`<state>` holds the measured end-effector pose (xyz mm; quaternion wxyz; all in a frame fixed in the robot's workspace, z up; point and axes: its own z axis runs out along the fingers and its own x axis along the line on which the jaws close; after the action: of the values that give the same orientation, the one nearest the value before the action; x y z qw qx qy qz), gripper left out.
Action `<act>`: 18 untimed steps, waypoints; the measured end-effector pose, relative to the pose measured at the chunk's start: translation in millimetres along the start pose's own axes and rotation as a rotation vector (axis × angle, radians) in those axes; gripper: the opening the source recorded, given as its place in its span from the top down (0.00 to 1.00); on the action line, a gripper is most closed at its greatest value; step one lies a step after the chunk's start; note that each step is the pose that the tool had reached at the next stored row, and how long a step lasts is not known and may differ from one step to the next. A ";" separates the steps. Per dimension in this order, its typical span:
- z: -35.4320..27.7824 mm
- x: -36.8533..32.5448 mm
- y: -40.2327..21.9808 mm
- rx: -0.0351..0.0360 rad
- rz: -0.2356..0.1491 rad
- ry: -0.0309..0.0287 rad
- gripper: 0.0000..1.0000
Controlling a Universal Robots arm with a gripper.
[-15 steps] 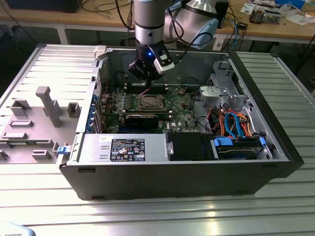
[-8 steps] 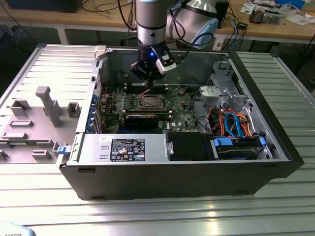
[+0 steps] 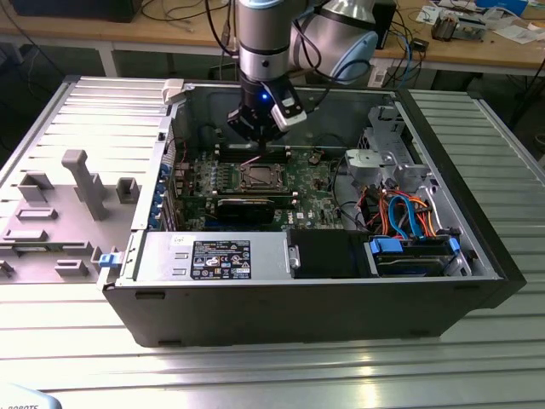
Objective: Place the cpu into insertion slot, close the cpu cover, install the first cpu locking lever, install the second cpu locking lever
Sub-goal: 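Install the first cpu locking lever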
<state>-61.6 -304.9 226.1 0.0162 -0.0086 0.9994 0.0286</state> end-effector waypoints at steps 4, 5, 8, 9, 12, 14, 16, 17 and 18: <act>3.0 -3.0 0.2 -0.0001 0.000 0.0000 0.89; 3.6 -3.3 0.2 -0.0001 0.000 0.0000 0.89; 5.8 -4.9 0.2 -0.0001 0.000 0.0000 0.89; 6.5 -5.6 0.2 0.0000 0.000 -0.0001 0.89; 8.2 -7.2 0.1 0.0003 0.000 -0.0001 0.89; 9.1 -7.6 0.1 0.0003 0.000 0.0000 0.89; 9.8 -8.4 0.1 0.0004 0.000 0.0000 0.89; 10.5 -9.0 0.1 0.0003 0.000 -0.0001 0.89; 11.0 -9.4 0.1 0.0005 0.000 0.0001 0.89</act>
<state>-51.8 -304.1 215.4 0.0162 -0.0086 0.9994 0.0283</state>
